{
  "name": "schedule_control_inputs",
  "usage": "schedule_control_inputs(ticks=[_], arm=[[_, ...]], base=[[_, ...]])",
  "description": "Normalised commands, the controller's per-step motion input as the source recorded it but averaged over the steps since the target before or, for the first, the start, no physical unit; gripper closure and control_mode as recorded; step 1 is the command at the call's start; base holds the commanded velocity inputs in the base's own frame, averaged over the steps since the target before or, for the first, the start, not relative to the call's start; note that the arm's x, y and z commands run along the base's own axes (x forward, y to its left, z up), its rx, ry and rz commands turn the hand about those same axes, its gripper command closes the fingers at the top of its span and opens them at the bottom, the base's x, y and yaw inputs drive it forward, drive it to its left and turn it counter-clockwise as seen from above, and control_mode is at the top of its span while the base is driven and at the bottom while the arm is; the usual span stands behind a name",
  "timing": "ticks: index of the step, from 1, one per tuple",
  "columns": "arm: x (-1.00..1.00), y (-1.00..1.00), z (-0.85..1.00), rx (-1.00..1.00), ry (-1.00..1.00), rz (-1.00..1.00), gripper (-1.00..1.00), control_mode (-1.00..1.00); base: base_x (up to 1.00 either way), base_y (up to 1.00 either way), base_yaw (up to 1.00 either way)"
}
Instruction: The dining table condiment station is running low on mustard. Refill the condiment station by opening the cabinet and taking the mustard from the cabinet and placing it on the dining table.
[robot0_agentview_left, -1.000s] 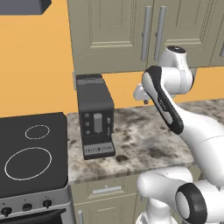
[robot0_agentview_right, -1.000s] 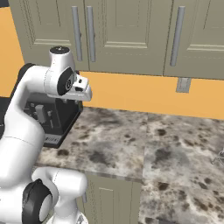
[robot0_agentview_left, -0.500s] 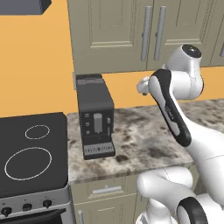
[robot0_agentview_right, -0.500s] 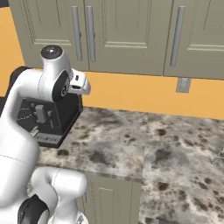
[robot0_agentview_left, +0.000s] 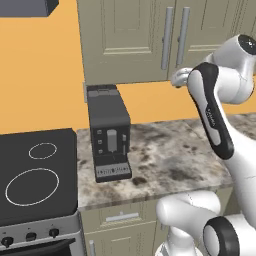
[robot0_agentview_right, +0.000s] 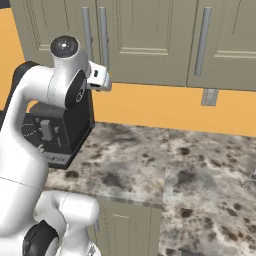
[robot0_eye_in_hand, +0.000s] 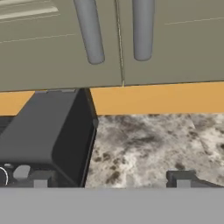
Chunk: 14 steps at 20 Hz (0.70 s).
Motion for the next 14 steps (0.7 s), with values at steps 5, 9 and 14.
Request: schedule_control_inputs(ticks=[5,9,14], arm=[[0.00,-0.24,0.80,-0.01,-0.02,-0.07,-1.00,-1.00],[0.03,-0.01,0.59,-0.04,-0.15,-0.03,-1.00,-1.00],[0.16,0.00,0.19,-0.04,-0.20,0.00,-1.00,-1.00]], base=[[0.00,0.00,0.00],[0.00,0.00,0.00],[0.00,0.00,0.00]])
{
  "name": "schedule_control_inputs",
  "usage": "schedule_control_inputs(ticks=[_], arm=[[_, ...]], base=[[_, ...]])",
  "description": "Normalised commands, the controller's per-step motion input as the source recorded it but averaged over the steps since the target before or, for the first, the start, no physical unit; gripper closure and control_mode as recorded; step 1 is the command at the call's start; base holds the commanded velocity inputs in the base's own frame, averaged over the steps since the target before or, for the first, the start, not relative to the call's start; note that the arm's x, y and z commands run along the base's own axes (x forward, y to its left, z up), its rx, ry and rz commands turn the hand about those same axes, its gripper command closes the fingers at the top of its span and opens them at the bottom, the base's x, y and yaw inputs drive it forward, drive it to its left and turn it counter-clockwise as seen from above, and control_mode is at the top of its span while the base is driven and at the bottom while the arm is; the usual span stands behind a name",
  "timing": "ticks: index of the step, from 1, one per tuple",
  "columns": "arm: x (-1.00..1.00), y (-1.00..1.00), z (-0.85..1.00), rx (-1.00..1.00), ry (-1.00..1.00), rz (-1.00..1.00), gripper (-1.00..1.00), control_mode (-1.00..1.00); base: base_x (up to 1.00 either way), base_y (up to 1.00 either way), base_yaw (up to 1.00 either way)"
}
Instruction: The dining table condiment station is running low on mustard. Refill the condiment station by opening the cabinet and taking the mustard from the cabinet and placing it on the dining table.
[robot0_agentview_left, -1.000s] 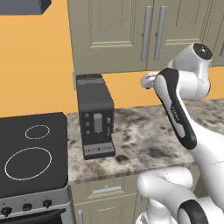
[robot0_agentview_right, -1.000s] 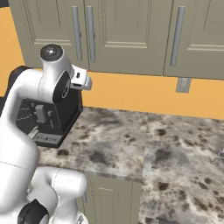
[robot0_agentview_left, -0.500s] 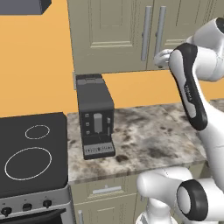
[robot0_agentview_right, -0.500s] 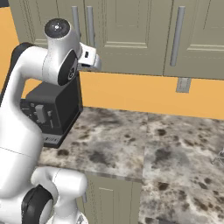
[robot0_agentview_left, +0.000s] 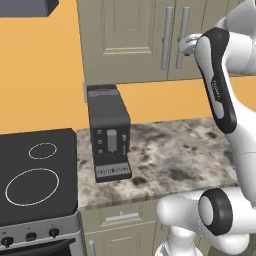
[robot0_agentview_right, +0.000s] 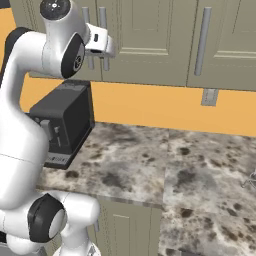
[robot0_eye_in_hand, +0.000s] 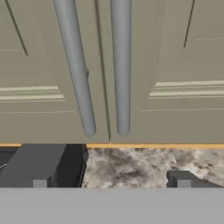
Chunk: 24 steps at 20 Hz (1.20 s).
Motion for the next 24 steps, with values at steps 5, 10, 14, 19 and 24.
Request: schedule_control_inputs(ticks=[5,10,14,19,24], arm=[[0.40,0.00,0.03,-0.01,-0.17,0.00,-1.00,-1.00],[0.74,0.00,0.00,0.00,-0.02,0.00,-1.00,-1.00],[0.65,-0.06,0.00,0.00,0.00,0.00,-1.00,-1.00],[0.60,-0.16,0.00,0.00,0.00,0.00,-1.00,-1.00],[0.52,-0.13,0.00,0.00,-0.01,0.00,-1.00,-1.00]], base=[[0.00,0.00,0.00],[0.00,0.00,0.00],[0.00,0.00,0.00],[0.00,0.00,0.00],[0.00,0.00,0.00]])
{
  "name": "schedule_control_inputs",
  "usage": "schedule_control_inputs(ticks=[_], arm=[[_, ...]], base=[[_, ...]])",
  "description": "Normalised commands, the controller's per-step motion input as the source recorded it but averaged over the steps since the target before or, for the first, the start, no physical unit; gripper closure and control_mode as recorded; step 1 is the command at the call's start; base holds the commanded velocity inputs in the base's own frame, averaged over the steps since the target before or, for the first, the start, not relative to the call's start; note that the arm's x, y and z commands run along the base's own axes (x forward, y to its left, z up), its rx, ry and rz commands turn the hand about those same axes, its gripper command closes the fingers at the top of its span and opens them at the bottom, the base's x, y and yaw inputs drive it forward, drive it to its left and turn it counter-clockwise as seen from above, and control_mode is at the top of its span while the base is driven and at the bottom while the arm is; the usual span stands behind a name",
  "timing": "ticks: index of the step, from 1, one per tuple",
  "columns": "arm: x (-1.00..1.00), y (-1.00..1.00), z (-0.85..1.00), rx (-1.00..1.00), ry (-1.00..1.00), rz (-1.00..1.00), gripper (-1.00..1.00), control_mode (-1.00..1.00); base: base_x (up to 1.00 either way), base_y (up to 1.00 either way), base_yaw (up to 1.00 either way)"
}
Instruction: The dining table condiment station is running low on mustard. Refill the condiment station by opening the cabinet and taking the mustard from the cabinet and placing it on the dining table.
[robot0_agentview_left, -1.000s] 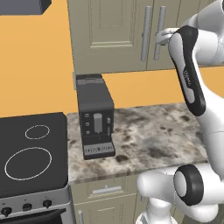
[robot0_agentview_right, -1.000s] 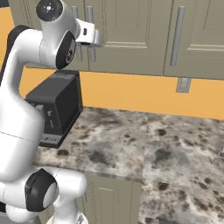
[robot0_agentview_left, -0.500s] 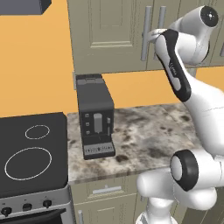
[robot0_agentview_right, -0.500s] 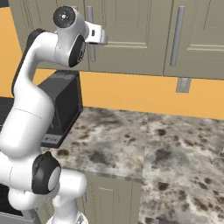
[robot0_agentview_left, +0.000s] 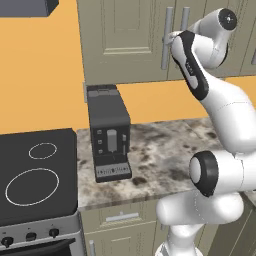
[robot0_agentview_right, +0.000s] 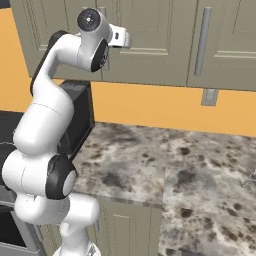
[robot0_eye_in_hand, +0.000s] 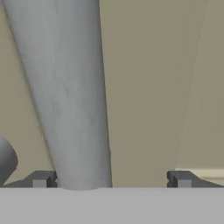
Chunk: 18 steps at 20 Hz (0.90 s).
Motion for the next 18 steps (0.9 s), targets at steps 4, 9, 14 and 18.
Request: schedule_control_inputs(ticks=[4,9,14,18], arm=[[0.54,-0.02,-0.01,0.00,-0.07,0.00,-1.00,-1.00],[0.46,0.00,-0.19,0.00,-0.21,0.00,-1.00,-1.00],[0.09,0.00,-0.48,0.00,-0.48,0.00,-1.00,-1.00],[0.00,0.00,-0.67,0.00,-0.62,0.00,-1.00,-1.00]], base=[[0.00,0.00,0.00],[0.00,0.00,0.00],[0.00,0.00,0.00],[0.00,0.00,0.00]])
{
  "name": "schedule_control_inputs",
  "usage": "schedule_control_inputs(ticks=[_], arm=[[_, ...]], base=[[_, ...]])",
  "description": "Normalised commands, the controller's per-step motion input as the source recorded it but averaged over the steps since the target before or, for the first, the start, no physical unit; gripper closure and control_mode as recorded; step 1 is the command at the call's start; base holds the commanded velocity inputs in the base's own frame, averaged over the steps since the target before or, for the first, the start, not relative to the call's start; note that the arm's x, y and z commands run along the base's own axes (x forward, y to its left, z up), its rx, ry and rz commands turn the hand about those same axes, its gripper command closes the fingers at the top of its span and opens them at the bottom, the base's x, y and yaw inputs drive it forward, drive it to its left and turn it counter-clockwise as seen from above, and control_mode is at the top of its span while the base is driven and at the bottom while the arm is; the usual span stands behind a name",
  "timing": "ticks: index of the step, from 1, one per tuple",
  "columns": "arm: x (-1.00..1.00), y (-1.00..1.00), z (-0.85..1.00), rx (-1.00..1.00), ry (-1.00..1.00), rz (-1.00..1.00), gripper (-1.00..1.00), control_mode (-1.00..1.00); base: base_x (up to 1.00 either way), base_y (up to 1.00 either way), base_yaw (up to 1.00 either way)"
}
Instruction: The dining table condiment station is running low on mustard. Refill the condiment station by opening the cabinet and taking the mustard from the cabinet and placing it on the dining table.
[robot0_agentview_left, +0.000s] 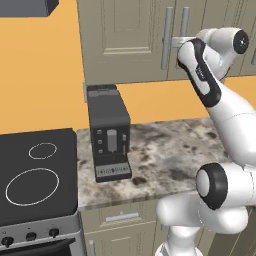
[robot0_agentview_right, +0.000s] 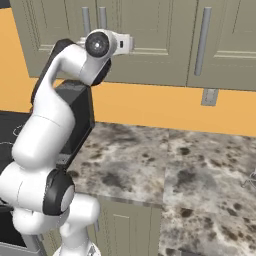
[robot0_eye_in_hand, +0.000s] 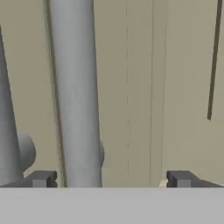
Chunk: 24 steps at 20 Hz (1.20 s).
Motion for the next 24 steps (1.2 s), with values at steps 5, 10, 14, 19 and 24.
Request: schedule_control_inputs(ticks=[5,10,14,19,24], arm=[[0.22,0.00,-0.63,0.00,-0.52,0.00,-1.00,-1.00],[0.66,0.00,-0.06,0.01,-0.01,0.00,1.00,-1.00],[0.79,0.00,0.12,0.00,0.29,0.00,1.00,-1.00],[0.73,0.00,0.22,0.00,0.36,0.00,1.00,-1.00],[0.41,-0.12,0.36,0.00,0.34,0.01,1.00,-1.00]], base=[[0.00,0.00,0.00],[0.00,0.00,0.00],[0.00,0.00,0.00],[0.00,0.00,0.00],[0.00,0.00,0.00]])
